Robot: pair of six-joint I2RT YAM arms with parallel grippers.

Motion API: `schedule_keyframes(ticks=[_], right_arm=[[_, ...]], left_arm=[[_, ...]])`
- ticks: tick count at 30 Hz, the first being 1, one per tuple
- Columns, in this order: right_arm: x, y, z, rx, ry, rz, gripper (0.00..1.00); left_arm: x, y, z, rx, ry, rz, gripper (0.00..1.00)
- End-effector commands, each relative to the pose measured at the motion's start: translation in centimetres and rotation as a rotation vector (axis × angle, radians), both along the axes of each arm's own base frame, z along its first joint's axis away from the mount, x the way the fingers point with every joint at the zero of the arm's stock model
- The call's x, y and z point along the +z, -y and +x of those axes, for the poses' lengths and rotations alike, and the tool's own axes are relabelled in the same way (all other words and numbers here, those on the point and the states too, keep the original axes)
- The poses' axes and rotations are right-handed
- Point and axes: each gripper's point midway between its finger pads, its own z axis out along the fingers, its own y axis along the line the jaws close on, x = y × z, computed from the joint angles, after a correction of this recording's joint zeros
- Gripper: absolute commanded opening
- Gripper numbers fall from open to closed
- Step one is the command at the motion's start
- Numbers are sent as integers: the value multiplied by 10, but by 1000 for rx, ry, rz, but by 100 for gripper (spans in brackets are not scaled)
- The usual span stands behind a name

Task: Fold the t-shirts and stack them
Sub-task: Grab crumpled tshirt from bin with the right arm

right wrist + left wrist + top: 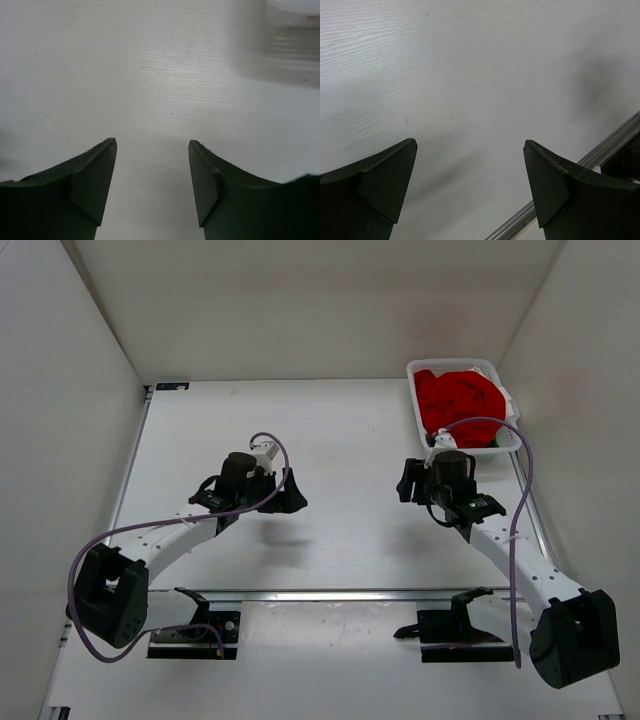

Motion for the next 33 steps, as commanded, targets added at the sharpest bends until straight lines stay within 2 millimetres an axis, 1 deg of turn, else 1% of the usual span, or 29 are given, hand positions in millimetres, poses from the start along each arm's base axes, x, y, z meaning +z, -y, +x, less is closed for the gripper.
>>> schedule_keyframes(ticks=[1, 2, 3, 4, 5, 6, 7, 9, 10, 11, 12, 13, 14, 15, 16, 17, 18, 19, 21, 22, 23, 24, 26, 28, 29, 30, 31, 32, 33], right_arm=[[32, -7, 18, 9, 67, -29, 56], [43, -10, 22, 26, 93, -56, 31], [42, -6, 24, 12, 96, -85, 21], [51, -5, 31, 13, 111, -111, 4], [58, 2, 38, -9, 119, -121, 0], [65, 5, 43, -18, 139, -117, 0], [70, 18, 54, -53, 148, -117, 0], [86, 52, 79, -151, 179, -104, 0], [84, 62, 87, -187, 165, -109, 0], [82, 84, 100, -259, 152, -116, 0], [81, 98, 111, -298, 141, -91, 1], [86, 104, 118, -310, 153, -76, 4], [84, 114, 129, -327, 145, -53, 14], [83, 126, 140, -361, 145, -50, 26], [80, 134, 147, -380, 144, -54, 33], [75, 138, 157, -388, 130, -59, 44], [70, 146, 170, -405, 122, -73, 51], [66, 152, 180, -426, 111, -83, 59], [62, 168, 194, -459, 100, -83, 64], [56, 172, 201, -460, 88, -57, 66], [60, 175, 205, -468, 102, -43, 66], [56, 176, 209, -471, 99, -41, 66], [53, 180, 217, -482, 91, -60, 66], [42, 184, 223, -500, 52, -120, 64], [38, 189, 223, -516, 40, -135, 61], [35, 187, 223, -515, 34, -130, 59], [31, 185, 223, -507, 29, -122, 55], [28, 187, 223, -521, 27, -114, 48], [24, 191, 220, -527, 16, -117, 46]], left_arm=[[24, 13, 2, -56, 78, -99, 98], [23, 15, 1, -54, 76, -109, 98], [23, 15, 1, -48, 75, -115, 99], [23, 16, -3, -56, 79, -118, 98], [28, 19, -2, -57, 107, -144, 99], [30, 19, -1, -50, 110, -162, 94], [33, 21, -5, -60, 117, -180, 69], [32, 25, -11, -72, 133, -185, 35], [31, 27, -14, -80, 140, -182, 26], [30, 28, -14, -81, 150, -178, 23], [25, 33, -20, -99, 136, -174, 23], [19, 33, -23, -100, 114, -171, 25], [17, 36, -26, -109, 106, -171, 29], [14, 37, -31, -117, 104, -169, 31], [10, 36, -35, -120, 95, -168, 33], [12, 37, -37, -121, 102, -179, 35], [7, 34, -41, -122, 101, -168, 35], [7, 32, -42, -115, 96, -172, 37], [8, 29, -43, -109, 108, -168, 40], [7, 26, -44, -106, 107, -163, 42], [9, 24, -43, -104, 116, -157, 43], [9, 22, -44, -100, 121, -154, 43], [10, 19, -44, -94, 123, -154, 44], [8, 16, -45, -90, 117, -148, 45], [8, 13, -42, -74, 122, -149, 46], [8, 15, -44, -85, 122, -154, 45], [7, 15, -45, -84, 117, -156, 46], [7, 15, -44, -85, 116, -158, 46], [6, 15, -42, -76, 115, -153, 45]])
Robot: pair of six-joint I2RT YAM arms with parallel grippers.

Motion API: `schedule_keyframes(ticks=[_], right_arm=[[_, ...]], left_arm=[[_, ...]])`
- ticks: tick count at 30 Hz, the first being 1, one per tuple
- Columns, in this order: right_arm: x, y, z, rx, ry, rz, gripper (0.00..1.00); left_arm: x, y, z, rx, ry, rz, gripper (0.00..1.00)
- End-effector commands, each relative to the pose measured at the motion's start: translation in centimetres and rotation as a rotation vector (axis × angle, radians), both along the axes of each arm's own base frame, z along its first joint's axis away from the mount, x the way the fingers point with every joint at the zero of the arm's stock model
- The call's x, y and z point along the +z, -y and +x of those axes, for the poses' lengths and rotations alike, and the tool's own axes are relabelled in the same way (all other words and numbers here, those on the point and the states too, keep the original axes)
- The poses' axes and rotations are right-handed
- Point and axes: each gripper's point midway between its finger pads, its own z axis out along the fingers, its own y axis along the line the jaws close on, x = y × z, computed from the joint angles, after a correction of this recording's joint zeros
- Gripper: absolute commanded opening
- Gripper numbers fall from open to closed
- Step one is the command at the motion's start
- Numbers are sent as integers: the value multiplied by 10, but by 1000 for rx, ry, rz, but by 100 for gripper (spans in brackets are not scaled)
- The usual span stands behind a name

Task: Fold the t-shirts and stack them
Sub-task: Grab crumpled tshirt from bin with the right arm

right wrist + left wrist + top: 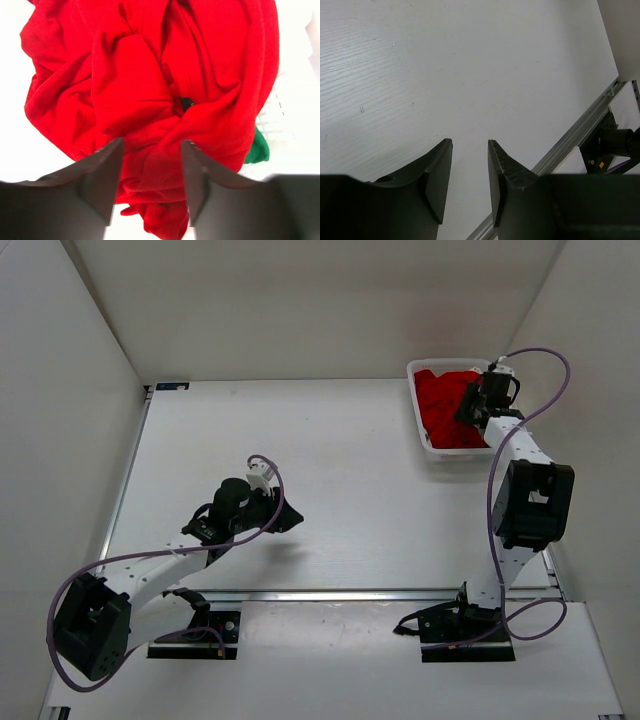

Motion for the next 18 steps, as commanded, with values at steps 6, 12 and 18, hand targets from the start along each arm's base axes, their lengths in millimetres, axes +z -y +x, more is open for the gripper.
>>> schedule_keyframes(ticks=[6, 12, 18], right_arm=[[4, 12, 6, -47, 21, -5, 36], [0, 9, 1, -37, 3, -5, 31], [-4, 16, -5, -55, -13, 7, 6]], left_arm=[[2, 0, 5, 9, 18, 11, 46], [2, -4, 6, 20, 17, 15, 47], [8, -5, 10, 27, 24, 15, 46]])
